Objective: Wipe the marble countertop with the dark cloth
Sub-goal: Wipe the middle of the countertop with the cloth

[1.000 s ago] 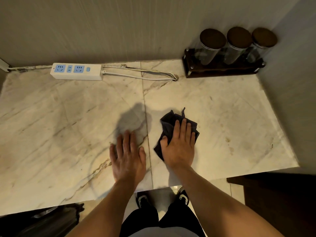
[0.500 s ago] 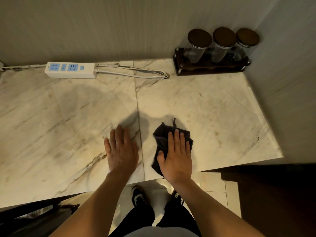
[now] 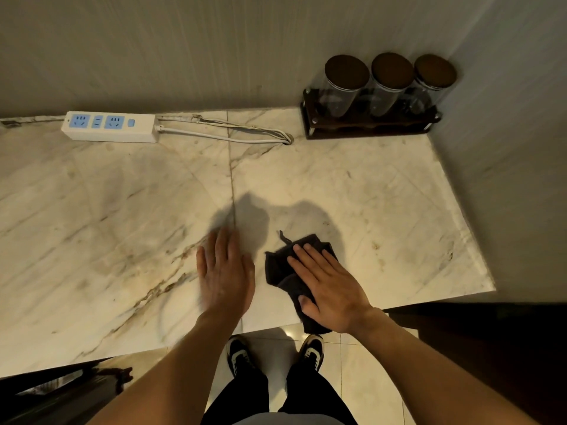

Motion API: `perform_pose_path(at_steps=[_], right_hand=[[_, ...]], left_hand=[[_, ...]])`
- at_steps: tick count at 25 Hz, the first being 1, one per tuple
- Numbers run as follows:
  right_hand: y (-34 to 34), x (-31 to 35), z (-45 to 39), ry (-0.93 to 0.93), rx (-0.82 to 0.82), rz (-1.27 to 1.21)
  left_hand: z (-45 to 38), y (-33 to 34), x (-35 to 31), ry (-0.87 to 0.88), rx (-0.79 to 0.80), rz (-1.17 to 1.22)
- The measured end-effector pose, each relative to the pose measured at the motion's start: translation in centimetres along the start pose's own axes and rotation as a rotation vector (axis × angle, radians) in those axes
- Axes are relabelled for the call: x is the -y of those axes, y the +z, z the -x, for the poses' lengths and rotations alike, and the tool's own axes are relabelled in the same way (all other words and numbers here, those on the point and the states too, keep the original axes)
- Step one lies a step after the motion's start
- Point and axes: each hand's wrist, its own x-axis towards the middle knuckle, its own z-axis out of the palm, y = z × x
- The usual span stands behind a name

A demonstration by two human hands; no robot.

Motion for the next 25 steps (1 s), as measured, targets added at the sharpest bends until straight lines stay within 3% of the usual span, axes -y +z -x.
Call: perform_pose_path(at_steps=[4,12,17,25], right_hand=[[-0.5,-1.4,-1.2,-0.074,0.013,-0.012],[-1.2,-3.7,-4.8,-0.103,-0.011,-0.051],[-1.8,-5.0,-7.5,-0.094,-0.003,-0.022],[-3.0,-6.4,-11.5,-0.047,-0.006,0.015]], left_hand=[[-0.2,0.5,-0.8,-0.107,-0.025,0.057],[-0.4,0.7,-1.4,-0.116,0.075,-0.162],[-0.3,0.9,-1.2,-0.068,-0.001,-0.145],[-0.5,0.9,-1.2,-0.105,0.045,-0.141]])
